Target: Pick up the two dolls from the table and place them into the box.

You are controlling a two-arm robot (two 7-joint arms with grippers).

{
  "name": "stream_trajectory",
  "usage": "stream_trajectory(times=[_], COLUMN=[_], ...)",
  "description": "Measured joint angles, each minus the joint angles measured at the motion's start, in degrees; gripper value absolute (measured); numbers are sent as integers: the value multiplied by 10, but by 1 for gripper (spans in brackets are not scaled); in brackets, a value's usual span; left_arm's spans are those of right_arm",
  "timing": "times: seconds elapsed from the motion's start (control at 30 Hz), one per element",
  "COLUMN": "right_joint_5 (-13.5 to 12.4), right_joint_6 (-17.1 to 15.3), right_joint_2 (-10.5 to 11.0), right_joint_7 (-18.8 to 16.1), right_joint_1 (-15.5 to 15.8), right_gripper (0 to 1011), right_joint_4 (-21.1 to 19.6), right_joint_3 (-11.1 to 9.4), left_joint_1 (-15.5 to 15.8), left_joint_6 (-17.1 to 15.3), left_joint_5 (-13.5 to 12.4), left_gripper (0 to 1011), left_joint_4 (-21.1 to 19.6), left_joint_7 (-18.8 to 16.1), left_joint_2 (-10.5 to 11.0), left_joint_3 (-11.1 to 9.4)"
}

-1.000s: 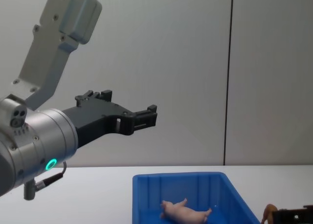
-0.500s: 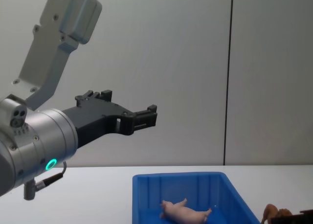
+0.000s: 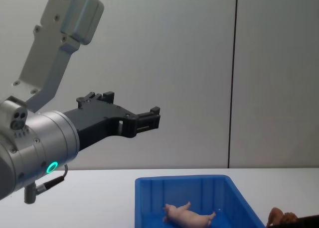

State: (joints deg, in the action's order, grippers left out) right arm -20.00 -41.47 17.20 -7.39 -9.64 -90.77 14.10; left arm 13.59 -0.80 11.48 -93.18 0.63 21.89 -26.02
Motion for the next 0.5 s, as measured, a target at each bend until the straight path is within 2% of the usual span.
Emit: stream_trajectory(times=[0.47,0.5], right_joint_5=[16,17], right_joint_6=[-4,-4], right_joint_2=[-11,-12], right_joint_7=[-7,-8], right_joint_1=[-18,-19], right_gripper=[1001,977], right_joint_4=[24,26], right_joint_3=[6,6], left_joint_1=[0,0], left_joint_6=[0,0], left_joint_5=[0,0], left_gripper=[1001,1001], left_joint_4=[0,0], left_joint_7=[0,0], left_joint_2=[0,0], left_joint_3=[0,0])
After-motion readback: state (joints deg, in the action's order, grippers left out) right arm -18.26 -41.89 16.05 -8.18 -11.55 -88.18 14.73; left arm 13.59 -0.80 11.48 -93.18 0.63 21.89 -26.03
